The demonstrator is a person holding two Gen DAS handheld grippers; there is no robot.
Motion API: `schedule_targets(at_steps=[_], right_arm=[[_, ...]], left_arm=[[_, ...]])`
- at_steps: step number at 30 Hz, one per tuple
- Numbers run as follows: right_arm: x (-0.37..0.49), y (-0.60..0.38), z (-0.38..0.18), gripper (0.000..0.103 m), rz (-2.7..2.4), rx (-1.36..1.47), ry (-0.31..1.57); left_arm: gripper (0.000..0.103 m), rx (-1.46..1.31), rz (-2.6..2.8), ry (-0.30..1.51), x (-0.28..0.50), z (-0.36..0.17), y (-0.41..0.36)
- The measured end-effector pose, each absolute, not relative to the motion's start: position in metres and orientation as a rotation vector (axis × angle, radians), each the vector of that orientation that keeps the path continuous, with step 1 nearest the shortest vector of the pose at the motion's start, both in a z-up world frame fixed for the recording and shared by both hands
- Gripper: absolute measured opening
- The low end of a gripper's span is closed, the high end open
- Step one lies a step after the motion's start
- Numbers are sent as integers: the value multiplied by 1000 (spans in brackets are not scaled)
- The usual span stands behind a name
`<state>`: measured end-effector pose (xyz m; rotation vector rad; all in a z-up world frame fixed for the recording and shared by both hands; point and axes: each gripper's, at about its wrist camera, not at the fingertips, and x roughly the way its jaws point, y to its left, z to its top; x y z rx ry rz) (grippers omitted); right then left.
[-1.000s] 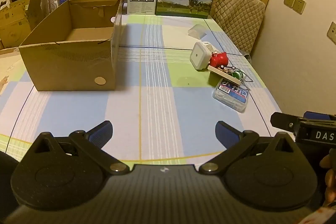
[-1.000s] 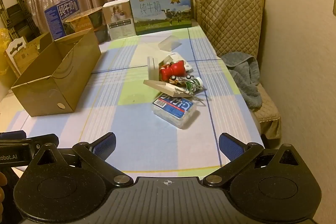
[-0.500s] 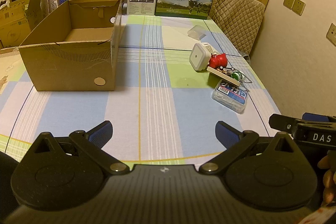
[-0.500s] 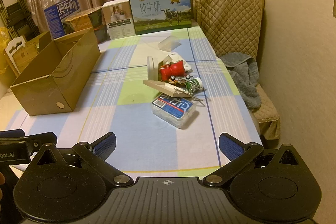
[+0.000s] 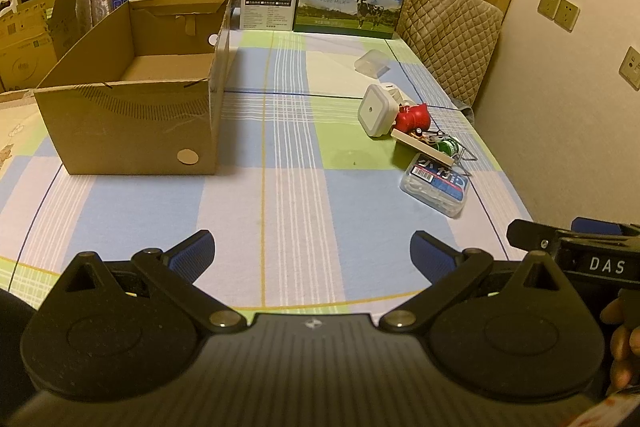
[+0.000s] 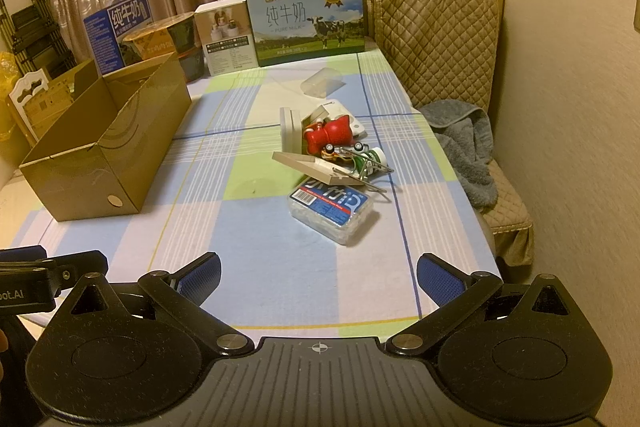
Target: Organize rigid objects
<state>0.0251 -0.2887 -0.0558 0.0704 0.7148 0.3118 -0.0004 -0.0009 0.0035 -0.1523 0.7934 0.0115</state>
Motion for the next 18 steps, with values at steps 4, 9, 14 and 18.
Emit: schedule_targets(at_steps=[4, 9, 14, 18], right_arm=[[25, -289, -56, 101, 311, 70, 715], [25, -289, -56, 101, 311, 71, 715], [25, -288, -55, 101, 311, 70, 715], [26, -288, -55, 101, 310, 71, 715]], left_arm=[[102, -154, 10, 793, 0, 5, -1], [102, -156, 9, 793, 0, 5, -1], [102, -158, 6, 792, -1, 5, -1], [102, -158, 4, 793, -1, 5, -2]])
